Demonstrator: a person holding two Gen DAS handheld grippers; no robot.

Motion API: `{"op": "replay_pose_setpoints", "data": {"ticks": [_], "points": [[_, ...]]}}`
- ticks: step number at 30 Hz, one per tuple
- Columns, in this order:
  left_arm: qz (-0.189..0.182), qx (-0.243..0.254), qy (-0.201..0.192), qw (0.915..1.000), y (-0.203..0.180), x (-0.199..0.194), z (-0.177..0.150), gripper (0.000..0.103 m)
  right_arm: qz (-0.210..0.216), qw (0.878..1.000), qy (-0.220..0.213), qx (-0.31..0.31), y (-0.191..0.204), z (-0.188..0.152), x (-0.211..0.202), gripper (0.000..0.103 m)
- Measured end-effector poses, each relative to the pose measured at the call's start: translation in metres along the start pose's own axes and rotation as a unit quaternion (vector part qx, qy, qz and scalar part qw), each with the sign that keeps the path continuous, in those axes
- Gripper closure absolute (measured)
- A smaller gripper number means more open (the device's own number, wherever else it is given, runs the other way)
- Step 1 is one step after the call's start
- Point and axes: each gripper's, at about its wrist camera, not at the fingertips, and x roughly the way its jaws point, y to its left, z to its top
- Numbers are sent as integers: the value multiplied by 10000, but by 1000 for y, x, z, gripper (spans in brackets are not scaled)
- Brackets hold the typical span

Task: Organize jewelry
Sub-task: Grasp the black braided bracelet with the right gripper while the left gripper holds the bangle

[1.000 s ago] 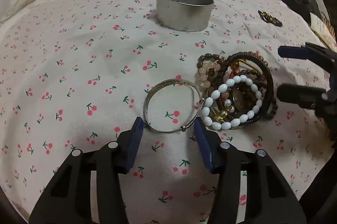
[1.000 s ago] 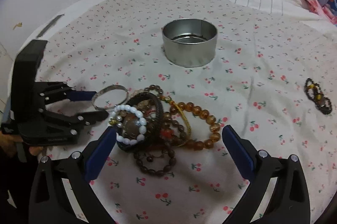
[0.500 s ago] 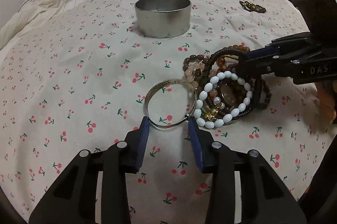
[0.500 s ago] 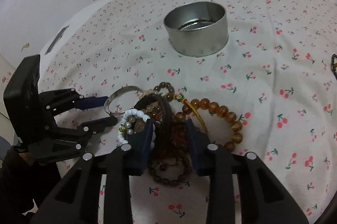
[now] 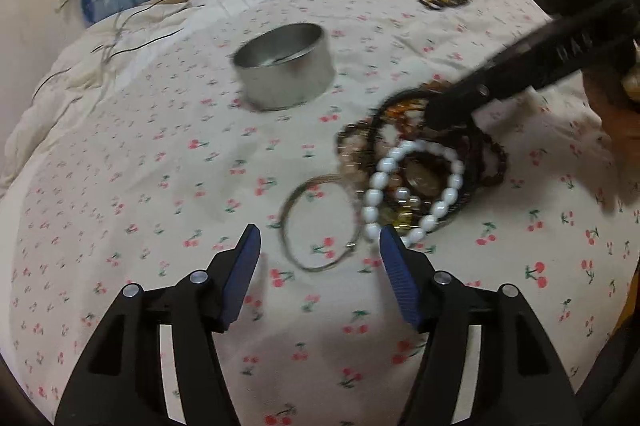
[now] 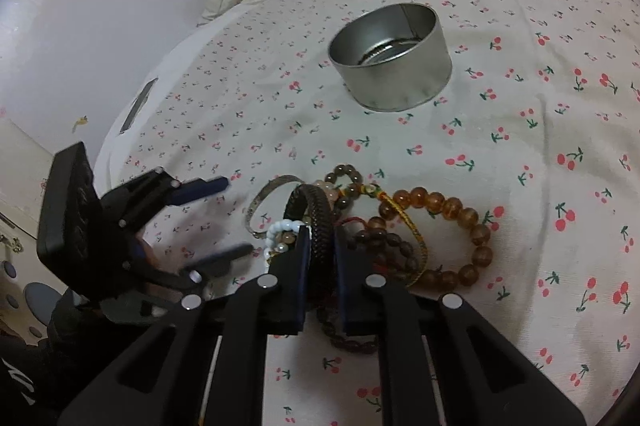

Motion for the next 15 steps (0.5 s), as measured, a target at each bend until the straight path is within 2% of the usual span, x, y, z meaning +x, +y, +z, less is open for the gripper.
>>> {"op": "replay_pose_setpoints", "data": {"ticks": [3,5,6,8,12,15], "points": [[-115,136,133,9998,-11,10,2,44,63,10000,16,3,1,0,0,91],[-257,-96,271,9993,-6,18,2,45,167,9998,57,-6,2,-1,1,91],[-453,-216,273,9984,-2,19,0,54,187,9998,51,-30,3,-2,1,91],[-666,-377,357,9964,4,20,-1,60,161,9998,41,-57,4,-1,1,91],[-908,-525,392,9937,12,20,-7,60,157,9999,60,5,0,-1,2,91],[-899,-347,403,9945,11,20,-8,60,204,9998,86,1,1,-2,3,91]]}}
